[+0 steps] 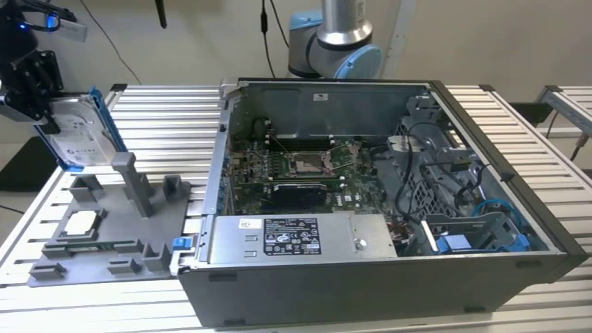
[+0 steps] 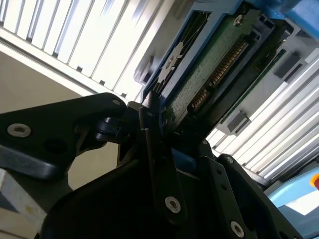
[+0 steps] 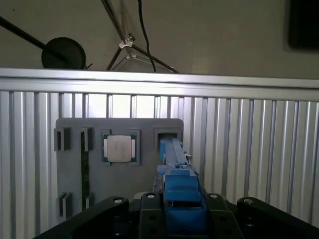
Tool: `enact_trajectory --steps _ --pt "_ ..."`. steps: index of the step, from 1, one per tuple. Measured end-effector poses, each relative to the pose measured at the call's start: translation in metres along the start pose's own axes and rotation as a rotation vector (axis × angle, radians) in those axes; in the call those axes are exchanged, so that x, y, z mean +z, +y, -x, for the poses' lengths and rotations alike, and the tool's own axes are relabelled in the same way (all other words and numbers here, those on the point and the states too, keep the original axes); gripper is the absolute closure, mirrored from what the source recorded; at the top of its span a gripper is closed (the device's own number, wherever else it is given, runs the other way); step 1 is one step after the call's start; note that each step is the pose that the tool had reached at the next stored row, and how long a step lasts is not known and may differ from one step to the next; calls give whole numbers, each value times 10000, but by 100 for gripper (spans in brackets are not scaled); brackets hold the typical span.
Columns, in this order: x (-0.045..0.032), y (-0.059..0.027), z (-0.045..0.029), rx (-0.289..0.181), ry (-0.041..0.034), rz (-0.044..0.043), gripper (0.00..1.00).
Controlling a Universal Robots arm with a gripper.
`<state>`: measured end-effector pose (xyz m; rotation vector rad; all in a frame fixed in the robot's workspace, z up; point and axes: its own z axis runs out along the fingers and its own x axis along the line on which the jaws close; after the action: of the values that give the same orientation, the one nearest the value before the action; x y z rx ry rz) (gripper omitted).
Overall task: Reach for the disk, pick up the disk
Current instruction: 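Pick up the disk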
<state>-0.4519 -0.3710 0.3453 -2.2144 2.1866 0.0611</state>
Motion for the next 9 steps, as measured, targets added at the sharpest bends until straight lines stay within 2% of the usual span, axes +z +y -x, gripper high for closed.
enact_trajectory --steps 9 --pt "-187 1 9 0 1 2 100"
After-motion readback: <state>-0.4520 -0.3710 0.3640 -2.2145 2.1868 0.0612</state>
